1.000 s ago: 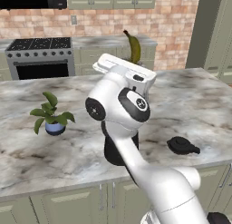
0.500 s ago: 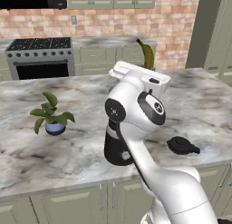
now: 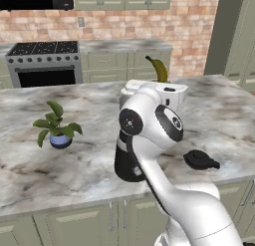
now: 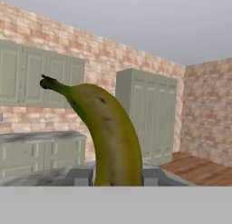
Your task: Open the blender lid, put the banana in the blender, close the lid, and start the blender.
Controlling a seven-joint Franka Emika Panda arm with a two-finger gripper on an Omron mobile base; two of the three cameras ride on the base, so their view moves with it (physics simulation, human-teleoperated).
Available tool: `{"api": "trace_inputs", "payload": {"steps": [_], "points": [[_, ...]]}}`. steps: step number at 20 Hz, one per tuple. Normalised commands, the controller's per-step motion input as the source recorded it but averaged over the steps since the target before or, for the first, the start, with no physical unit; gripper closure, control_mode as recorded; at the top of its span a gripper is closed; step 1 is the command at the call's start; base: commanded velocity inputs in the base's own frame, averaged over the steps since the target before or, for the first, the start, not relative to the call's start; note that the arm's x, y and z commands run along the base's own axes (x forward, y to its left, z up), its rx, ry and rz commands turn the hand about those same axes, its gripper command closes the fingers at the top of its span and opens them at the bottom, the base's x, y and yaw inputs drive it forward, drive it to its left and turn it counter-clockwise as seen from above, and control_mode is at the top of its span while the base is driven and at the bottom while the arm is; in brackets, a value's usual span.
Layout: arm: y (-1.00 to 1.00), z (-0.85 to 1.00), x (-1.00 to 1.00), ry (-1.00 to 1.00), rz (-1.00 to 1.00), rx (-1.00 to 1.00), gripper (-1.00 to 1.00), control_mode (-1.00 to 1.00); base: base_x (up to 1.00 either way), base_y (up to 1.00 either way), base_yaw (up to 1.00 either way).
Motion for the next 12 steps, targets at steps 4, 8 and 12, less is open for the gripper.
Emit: {"api": "trace_inputs", "payload": {"steps": [4,8,12], "points": [[0.16,-0.2,0.0,0.09,0.0,-0.02,1.0,-1.0,0.0,0.0,0.0],[0.15,-0.2,0.0,0.04,0.0,0.0,1.0,-1.0,0.0,0.0,0.0],[0.06,-0.25,0.03,0.0,0.0,0.0,1.0,-1.0,0.0,0.0,0.0]]}}
